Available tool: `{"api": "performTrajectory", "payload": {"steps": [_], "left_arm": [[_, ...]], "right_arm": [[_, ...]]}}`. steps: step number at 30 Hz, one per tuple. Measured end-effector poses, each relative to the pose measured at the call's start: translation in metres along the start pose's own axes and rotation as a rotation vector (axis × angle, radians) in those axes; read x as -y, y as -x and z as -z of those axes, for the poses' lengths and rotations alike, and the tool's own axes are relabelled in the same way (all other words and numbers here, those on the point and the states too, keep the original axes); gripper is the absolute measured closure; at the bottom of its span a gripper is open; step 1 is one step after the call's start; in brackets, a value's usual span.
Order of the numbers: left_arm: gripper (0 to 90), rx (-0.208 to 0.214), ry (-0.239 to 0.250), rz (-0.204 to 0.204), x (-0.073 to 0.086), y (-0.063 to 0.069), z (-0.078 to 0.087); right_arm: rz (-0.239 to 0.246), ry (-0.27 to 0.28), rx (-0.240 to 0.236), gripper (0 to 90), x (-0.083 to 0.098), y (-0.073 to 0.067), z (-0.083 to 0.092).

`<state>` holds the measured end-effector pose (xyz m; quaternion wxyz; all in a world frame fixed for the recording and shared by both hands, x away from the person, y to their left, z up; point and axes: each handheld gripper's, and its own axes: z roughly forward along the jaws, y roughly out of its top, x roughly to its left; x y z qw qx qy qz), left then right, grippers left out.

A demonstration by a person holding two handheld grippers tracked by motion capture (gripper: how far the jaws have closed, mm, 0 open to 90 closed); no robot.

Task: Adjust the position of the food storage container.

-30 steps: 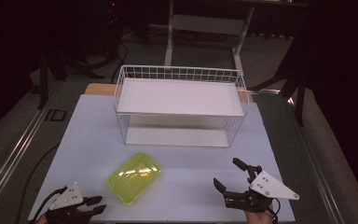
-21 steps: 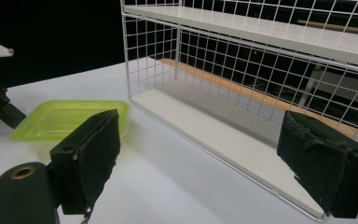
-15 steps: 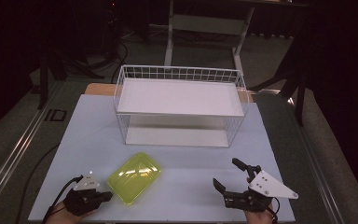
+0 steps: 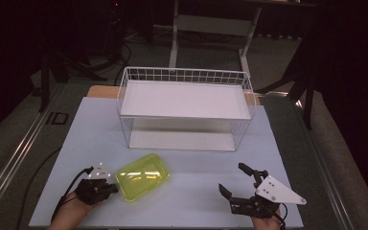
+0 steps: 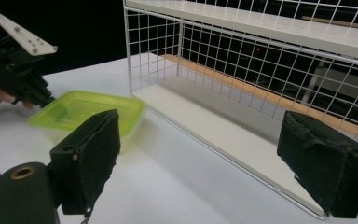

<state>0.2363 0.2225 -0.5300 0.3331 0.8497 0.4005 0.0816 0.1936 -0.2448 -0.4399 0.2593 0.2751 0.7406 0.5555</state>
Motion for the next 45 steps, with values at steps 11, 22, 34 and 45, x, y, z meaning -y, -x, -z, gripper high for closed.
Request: {"api": "performTrajectory", "payload": {"steps": [11, 22, 34, 45], "left_arm": [[90.0, -0.021, 0.024, 0.06, -0.002, -0.007, 0.009], [90.0, 0.0, 0.042, 0.088, -0.013, -0.008, -0.006], [90.0, -0.001, 0.036, 0.042, -0.044, -0.005, -0.031], [90.0, 0.05, 0.052, 0.044, -0.065, 0.002, -0.053]], "right_arm": [[0.001, -0.002, -0.002, 13.2, 0.0, 0.0, 0.0], [0.005, -0.008, -0.005, 13.2, 0.001, -0.001, -0.001], [0.002, -0.019, -0.014, 13.2, 0.003, -0.001, -0.002], [-0.006, -0.022, -0.015, 13.2, 0.004, 0.002, -0.002]]}}
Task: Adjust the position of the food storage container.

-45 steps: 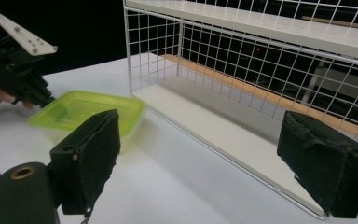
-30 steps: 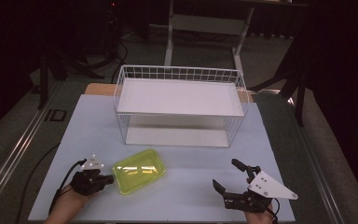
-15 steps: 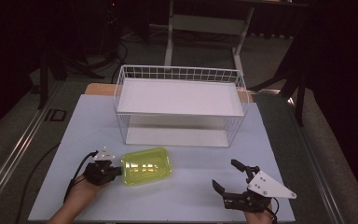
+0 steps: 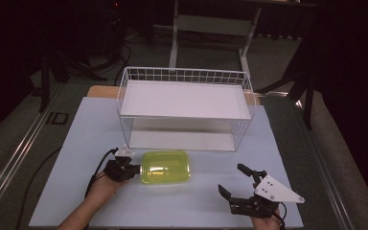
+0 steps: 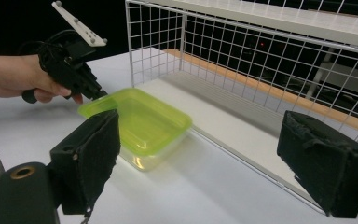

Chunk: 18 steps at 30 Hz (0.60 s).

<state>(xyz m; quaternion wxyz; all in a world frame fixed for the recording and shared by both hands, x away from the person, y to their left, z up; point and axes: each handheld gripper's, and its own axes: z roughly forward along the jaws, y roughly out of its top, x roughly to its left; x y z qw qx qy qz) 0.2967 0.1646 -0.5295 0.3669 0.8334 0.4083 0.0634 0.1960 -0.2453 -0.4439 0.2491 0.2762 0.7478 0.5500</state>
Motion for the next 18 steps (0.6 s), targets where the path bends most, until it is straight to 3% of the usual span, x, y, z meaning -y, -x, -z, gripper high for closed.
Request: {"api": "performTrajectory", "payload": {"steps": [8, 18], "left_arm": [[90.0, 0.024, 0.01, -0.006, -0.012, 0.008, -0.018], [90.0, 0.063, 0.007, -0.018, -0.024, 0.02, -0.027]], "right_arm": [[-0.007, -0.004, -0.005, 13.2, 0.001, -0.001, 0.0], [-0.018, -0.018, -0.023, 13.4, 0.002, 0.001, 0.001]]}}
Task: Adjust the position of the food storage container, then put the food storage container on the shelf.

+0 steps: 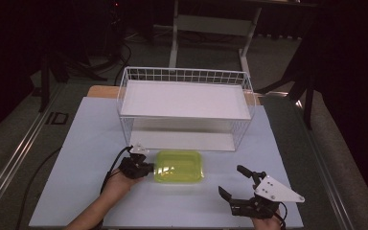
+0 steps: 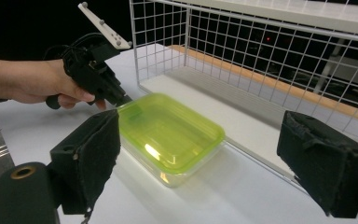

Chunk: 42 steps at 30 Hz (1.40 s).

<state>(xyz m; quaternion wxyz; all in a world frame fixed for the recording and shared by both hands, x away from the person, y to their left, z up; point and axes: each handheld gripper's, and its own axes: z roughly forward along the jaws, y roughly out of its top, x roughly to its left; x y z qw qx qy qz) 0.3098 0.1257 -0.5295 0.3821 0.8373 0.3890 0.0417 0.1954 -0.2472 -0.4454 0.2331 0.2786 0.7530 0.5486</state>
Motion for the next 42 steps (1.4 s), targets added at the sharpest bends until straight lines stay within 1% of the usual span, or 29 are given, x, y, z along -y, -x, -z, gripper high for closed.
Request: {"api": "performTrajectory", "payload": {"steps": [3, 4, 6, 8, 9, 11, 16, 17, 18, 19, 21, 22, 23, 24, 25, 26, 27, 28, 29, 30, 31, 32, 33, 34, 36, 38, 39, 40, 42], "left_arm": [[90.0, 0.009, -0.001, -0.005, -0.003, 0.003, -0.003], [90.0, 0.025, 0.003, 0.003, -0.006, 0.005, -0.006], [90.0, 0.019, 0.009, 0.003, -0.006, 0.007, -0.007], [90.0, 0.03, 0.007, 0.002, -0.008, 0.009, -0.009], [90.0, 0.029, 0.001, -0.009, -0.008, 0.01, -0.01], [90.0, 0.035, -0.003, -0.007, -0.009, 0.012, -0.013], [90.0, 0.036, 0.003, 0.002, -0.007, 0.009, -0.011], [90.0, 0.041, 0.015, 0.012, -0.006, 0.008, -0.008], [90.0, 0.028, 0.022, 0.012, -0.004, 0.005, 0.002], [90.0, 0.028, 0.022, 0.012, -0.004, 0.005, 0.002], [90.0, 0.02, 0.036, -0.003, 0.0, 0.003, 0.014], [87.7, 0.019, 0.052, 0.0, 0.002, 0.003, 0.021], [79.2, 0.026, 0.087, -0.001, 0.008, 0.003, 0.034], [75.7, 0.026, 0.087, -0.001, 0.008, 0.003, 0.034], [75.7, 0.034, 0.104, -0.006, 0.011, 0.004, 0.041], [69.1, 0.052, 0.117, -0.01, 0.014, 0.004, 0.047], [63.9, 0.058, 0.132, -0.01, 0.016, 0.005, 0.053], [59.8, 0.065, 0.149, -0.012, 0.019, 0.007, 0.058], [53.5, 0.077, 0.176, -0.021, 0.022, 0.012, 0.069], [51.9, 0.077, 0.176, -0.021, 0.022, 0.012, 0.069], [51.5, 0.098, 0.215, -0.025, 0.025, 0.017, 0.079], [48.8, 0.092, 0.229, -0.027, 0.026, 0.02, 0.084], [47.0, 0.092, 0.229, -0.027, 0.026, 0.02, 0.084], [46.9, 0.108, 0.25, -0.023, 0.026, 0.025, 0.091], [42.4, 0.101, 0.256, -0.026, 0.026, 0.028, 0.094], [38.9, 0.11, 0.267, -0.025, 0.025, 0.033, 0.097], [38.9, 0.117, 0.266, -0.028, 0.023, 0.035, 0.099], [38.9, 0.128, 0.267, -0.029, 0.021, 0.037, 0.099], [38.9, 0.131, 0.264, -0.036, 0.017, 0.04, 0.1]], "right_arm": [[-0.002, 0.001, -0.001, 13.4, 0.0, 0.001, 0.0], [0.0, 0.001, 0.0, 13.4, 0.0, 0.001, 0.0], [0.002, -0.001, 0.001, 13.4, 0.0, 0.0, 0.0], [0.007, -0.004, 0.004, 13.4, 0.001, 0.0, -0.001], [0.009, -0.005, 0.004, 13.4, 0.001, 0.0, -0.001], [0.008, -0.006, 0.005, 13.4, 0.001, 0.001, -0.001], [0.011, -0.001, 0.006, 13.3, 0.002, 0.001, -0.001], [0.012, 0.002, 0.002, 13.3, 0.002, 0.001, -0.001], [0.016, 0.003, 0.001, 13.3, 0.002, 0.001, -0.001], [0.016, 0.003, 0.001, 13.3, 0.002, 0.001, -0.001], [0.029, -0.006, 0.012, 13.3, 0.001, -0.001, -0.002], [0.037, -0.011, 0.006, 13.3, 0.001, -0.002, -0.003], [0.051, -0.018, 0.013, 13.3, 0.001, -0.005, -0.004], [0.06, -0.022, 0.016, 13.3, 0.001, -0.006, -0.004], [0.06, -0.022, 0.016, 13.3, 0.001, -0.006, -0.004], [0.063, -0.026, 0.022, 13.4, 0.001, -0.007, -0.004], [0.064, -0.027, 0.032, 13.4, 0.001, -0.008, -0.005], [0.053, -0.029, 0.031, 13.8, 0.002, -0.009, -0.005], [0.041, -0.056, 0.021, 14.0, 0.002, -0.008, -0.007], [0.041, -0.056, 0.021, 14.0, 0.002, -0.008, -0.007], [0.047, -0.064, 0.028, 14.1, 0.003, -0.007, -0.008], [0.044, -0.082, 0.015, 14.0, 0.003, -0.007, -0.009], [0.044, -0.082, 0.015, 14.0, 0.003, -0.007, -0.009], [0.047, -0.081, 0.011, 14.9, 0.003, -0.006, -0.01], [0.07, -0.065, 0.012, 15.3, 0.003, -0.008, -0.01], [0.098, -0.073, -0.005, 17.3, 0.001, -0.01, -0.011], [0.098, -0.073, -0.005, 17.3, 0.001, -0.01, -0.011], [0.103, -0.087, -0.033, 17.3, -0.003, -0.01, -0.013], [0.109, -0.097, -0.031, 17.0, -0.005, -0.011, -0.015]]}}
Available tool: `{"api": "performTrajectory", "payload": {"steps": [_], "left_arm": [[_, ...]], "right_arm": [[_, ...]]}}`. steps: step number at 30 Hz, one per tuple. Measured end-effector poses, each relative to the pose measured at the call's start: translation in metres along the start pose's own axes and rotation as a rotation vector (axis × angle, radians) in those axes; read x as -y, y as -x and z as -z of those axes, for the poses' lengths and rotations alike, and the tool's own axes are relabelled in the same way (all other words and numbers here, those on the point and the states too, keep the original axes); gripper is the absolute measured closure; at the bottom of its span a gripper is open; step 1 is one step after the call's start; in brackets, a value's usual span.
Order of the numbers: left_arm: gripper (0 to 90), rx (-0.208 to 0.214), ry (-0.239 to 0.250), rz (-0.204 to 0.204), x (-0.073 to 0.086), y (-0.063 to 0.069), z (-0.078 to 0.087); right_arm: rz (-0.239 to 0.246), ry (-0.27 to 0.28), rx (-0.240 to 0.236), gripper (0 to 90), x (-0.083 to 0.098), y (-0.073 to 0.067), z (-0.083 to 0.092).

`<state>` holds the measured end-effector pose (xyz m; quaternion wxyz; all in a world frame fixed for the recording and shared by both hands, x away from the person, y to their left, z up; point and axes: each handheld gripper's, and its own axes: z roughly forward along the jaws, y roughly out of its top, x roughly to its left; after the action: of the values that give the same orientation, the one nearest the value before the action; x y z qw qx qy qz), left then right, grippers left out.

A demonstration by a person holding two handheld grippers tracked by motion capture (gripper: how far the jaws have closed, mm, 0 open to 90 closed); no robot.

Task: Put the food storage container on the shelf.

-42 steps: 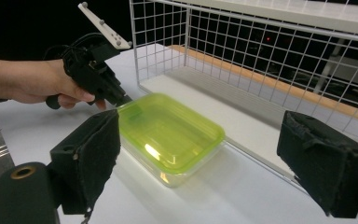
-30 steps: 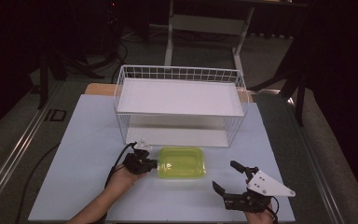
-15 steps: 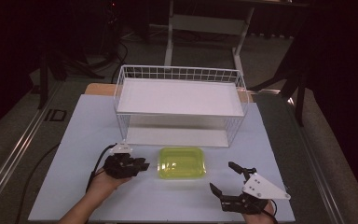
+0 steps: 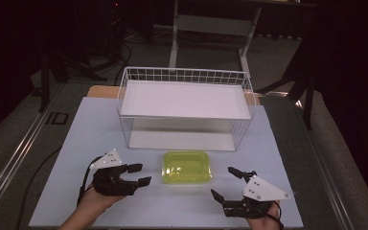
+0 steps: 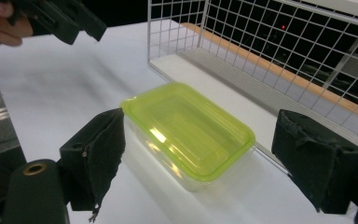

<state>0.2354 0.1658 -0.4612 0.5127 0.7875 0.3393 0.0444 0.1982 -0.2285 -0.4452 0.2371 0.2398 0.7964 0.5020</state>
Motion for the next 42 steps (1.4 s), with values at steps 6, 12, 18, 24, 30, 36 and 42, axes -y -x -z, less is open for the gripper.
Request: {"api": "performTrajectory", "payload": {"steps": [6, 12, 18, 24, 30, 36, 42], "left_arm": [[38.4, 0.009, -0.011, 0.006, -0.016, 0.003, -0.008], [38.6, -0.022, -0.025, 0.074, -0.025, -0.003, -0.026], [38.6, -0.04, -0.076, 0.138, -0.029, -0.01, -0.046], [37.3, -0.064, -0.12, 0.218, -0.025, -0.022, -0.064], [37.3, -0.073, -0.144, 0.329, -0.018, -0.033, -0.081], [40.7, -0.077, -0.171, 0.459, -0.011, -0.042, -0.095], [55.1, -0.08, -0.207, 0.493, -0.008, -0.043, -0.1]], "right_arm": [[-0.058, -0.054, -0.04, 16.9, -0.013, 0.012, -0.008], [-0.167, -0.094, -0.022, 10.8, -0.022, 0.034, -0.026], [-0.286, -0.154, -0.024, 10.8, -0.013, 0.047, -0.048], [-0.417, -0.229, -0.021, 13.6, 0.003, 0.061, -0.072], [-0.552, -0.298, -0.044, 15.3, 0.012, 0.071, -0.094], [-0.671, -0.373, -0.066, 29.9, 0.022, 0.076, -0.106], [-0.729, -0.402, -0.092, 45.0, 0.028, 0.077, -0.108]]}}
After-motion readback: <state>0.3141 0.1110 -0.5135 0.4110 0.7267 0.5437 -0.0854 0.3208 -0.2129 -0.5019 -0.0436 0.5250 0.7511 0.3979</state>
